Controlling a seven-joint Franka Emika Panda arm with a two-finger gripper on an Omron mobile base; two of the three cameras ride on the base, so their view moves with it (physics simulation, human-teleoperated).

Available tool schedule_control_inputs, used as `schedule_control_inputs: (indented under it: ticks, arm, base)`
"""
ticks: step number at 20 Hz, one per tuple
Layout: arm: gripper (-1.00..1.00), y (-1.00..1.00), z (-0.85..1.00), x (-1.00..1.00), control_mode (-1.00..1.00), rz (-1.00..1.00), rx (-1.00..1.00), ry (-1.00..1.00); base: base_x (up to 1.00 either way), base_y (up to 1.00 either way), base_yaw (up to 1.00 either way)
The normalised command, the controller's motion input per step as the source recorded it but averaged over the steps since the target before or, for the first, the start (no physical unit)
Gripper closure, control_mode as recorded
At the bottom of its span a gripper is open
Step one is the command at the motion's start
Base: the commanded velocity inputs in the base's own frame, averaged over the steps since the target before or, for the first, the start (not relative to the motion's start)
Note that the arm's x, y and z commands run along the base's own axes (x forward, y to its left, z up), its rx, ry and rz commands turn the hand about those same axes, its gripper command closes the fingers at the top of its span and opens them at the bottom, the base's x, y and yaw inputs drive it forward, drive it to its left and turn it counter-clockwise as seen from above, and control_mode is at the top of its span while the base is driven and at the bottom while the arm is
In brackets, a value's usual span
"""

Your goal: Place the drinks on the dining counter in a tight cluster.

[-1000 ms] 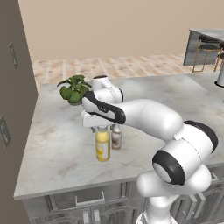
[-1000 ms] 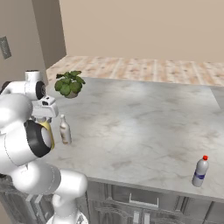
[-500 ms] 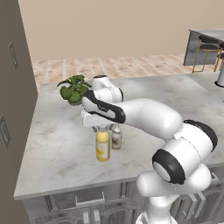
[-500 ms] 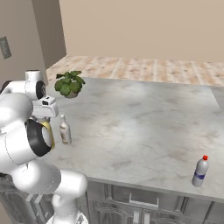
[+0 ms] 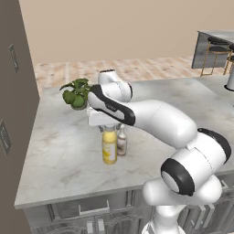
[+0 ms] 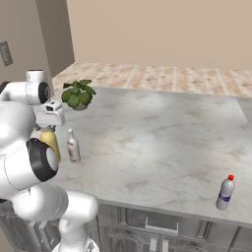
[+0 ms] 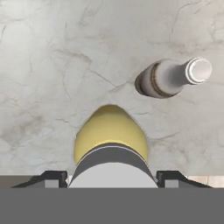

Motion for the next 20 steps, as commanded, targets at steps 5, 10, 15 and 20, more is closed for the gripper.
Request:
schedule_control_inputs:
  ticks: [5,10,15,20]
  arm:
    - [1.0,-0.38,0.64,-0.4,-1.0,0.0,0.0,0.0]
    - [1.0,-0.57,0.49,-0.51,-1.0,0.0,0.0,0.02]
    - [1.0,-0.95,0.26,-0.46,-1.0,0.0,-0.01,0.0]
    - [1.0,-1.0,0.01,-0.02,-1.0,0.0,-0.04,0.0]
  base:
    - [0.0,0.0,0.0]
    - [0.0,0.0,0.0]
    - [0.0,0.0,0.0]
    - [0.0,0.0,0.0]
